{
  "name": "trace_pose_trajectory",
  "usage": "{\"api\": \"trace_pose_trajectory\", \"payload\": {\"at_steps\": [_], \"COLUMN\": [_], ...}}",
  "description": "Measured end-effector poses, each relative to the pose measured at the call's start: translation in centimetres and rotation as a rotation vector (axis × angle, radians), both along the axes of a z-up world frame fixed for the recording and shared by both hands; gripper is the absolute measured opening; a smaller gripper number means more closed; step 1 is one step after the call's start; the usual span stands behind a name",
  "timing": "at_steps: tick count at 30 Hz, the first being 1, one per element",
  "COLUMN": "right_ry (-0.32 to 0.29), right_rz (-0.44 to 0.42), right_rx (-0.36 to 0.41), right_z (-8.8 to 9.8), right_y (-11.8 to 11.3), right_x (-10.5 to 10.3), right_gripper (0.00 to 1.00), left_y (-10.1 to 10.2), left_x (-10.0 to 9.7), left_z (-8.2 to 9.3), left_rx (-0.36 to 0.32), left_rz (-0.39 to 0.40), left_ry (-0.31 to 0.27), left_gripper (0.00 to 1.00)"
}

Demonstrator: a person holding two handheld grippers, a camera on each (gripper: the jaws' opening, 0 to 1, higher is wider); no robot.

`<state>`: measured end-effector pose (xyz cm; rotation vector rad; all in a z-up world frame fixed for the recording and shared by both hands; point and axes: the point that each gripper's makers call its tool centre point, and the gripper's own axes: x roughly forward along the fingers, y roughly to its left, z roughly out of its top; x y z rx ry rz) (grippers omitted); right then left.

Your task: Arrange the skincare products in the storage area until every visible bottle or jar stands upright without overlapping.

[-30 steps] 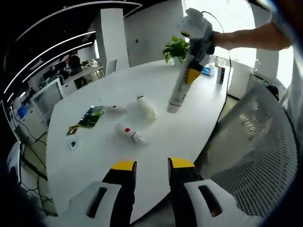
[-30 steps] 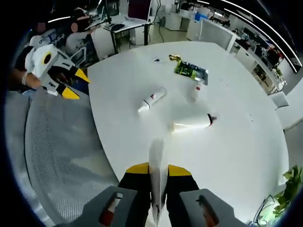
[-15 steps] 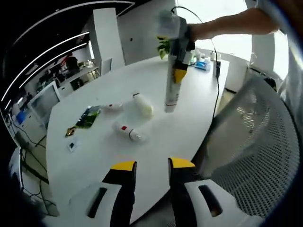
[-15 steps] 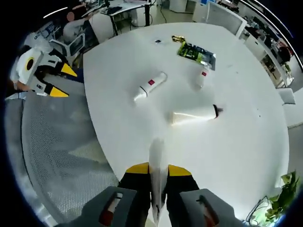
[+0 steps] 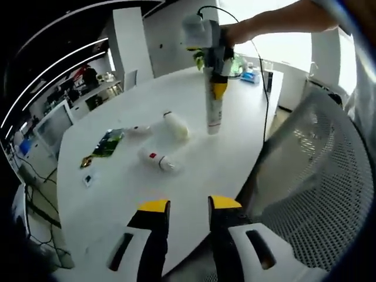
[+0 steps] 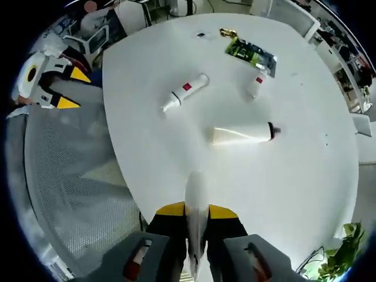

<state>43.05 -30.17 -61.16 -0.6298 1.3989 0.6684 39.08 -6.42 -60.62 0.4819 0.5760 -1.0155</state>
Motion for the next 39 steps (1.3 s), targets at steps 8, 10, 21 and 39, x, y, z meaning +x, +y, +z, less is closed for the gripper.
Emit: {"api": "trace_pose_trajectory", "payload": {"at_steps": [8, 10, 21, 39], "right_ry": [0.037, 0.045, 0.08, 0.137], "right_rz": [0.03, 0.039, 0.116, 0.303], "right_rx": [-0.033, -0.043, -0.081, -0.092], "right_z": [-0.7, -0.9, -1.1, -1.3], "right_y": [-0.7, -0.8, -0.8, -1.1], "right_x": [0.4, 0.5, 0.6, 0.2], "right_gripper": [0.03, 0.03, 0.05, 0.09], "left_y": [0.0, 0.1, 0.1, 0.9], "left_x": [0.0, 0.0, -0.1, 0.5], "left_z": [0.0, 0.0, -0.3, -0.4], "left_rx": [0.005, 0.006, 0.017, 0.042], "left_rz": [-0.002, -0.003, -0.004, 0.026], "left_ry": [-0.001, -0.002, 0.001, -0.022], "left_gripper": [0.24, 0.24, 0.24, 0.24]}}
